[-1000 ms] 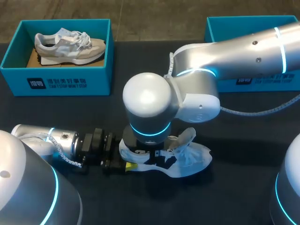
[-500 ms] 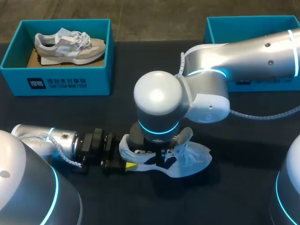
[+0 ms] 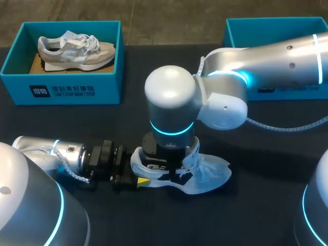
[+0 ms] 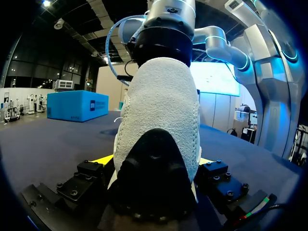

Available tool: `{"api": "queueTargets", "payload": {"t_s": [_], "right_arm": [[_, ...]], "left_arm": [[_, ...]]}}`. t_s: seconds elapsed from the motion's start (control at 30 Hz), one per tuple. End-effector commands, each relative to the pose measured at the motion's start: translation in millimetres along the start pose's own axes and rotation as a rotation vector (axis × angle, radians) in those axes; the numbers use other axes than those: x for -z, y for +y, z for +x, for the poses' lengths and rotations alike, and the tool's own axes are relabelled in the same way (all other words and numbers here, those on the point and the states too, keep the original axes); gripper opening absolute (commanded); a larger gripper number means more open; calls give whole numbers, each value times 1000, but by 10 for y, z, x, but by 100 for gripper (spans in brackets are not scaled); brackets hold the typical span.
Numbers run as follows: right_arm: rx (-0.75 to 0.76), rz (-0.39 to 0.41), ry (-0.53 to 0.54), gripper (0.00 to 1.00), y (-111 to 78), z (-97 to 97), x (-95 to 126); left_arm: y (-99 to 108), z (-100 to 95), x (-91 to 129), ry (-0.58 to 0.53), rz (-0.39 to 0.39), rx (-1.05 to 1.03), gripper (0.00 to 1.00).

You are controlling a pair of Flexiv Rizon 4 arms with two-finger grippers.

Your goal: Take the shoe out of the shoebox, open the shoe tongue, remove and reinsert the insole, then place the shoe into the shoebox

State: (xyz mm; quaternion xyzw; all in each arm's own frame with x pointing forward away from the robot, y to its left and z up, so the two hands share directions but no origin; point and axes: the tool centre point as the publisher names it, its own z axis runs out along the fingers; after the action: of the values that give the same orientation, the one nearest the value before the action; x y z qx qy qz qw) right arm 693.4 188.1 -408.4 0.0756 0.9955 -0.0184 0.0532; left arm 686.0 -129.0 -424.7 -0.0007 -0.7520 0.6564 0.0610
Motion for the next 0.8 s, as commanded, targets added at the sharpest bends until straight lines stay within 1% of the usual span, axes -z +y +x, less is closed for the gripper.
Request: {"api": "queueTargets", "payload": {"t_s": [0.03, 0.23, 0.33, 0.4, 0.47, 0.5, 0.57, 0.67, 0.8], "right_arm": [[-4, 1, 32, 40, 25, 62, -281], [-18, 12, 84, 38, -18, 201, -323], [-21, 23, 116, 33, -34, 267, -338], [-17, 23, 129, 26, -44, 320, -341], [-6, 40, 141, 21, -39, 377, -344], [-3, 39, 147, 16, -40, 401, -346], [4, 46, 157, 0, -37, 445, -348], [0, 35, 161, 0, -52, 484, -327], [-20, -24, 147, 0, -104, 490, -240]], "left_arm": [[26, 9, 20, -3, 0, 0, 0], [26, 9, 20, -3, 0, 0, 0], [26, 9, 20, -3, 0, 0, 0], [26, 9, 20, -3, 0, 0, 0], [26, 9, 20, -3, 0, 0, 0], [26, 9, 20, -3, 0, 0, 0], [26, 9, 20, -3, 0, 0, 0], [26, 9, 20, -3, 0, 0, 0], [26, 9, 20, -3, 0, 0, 0]]}}
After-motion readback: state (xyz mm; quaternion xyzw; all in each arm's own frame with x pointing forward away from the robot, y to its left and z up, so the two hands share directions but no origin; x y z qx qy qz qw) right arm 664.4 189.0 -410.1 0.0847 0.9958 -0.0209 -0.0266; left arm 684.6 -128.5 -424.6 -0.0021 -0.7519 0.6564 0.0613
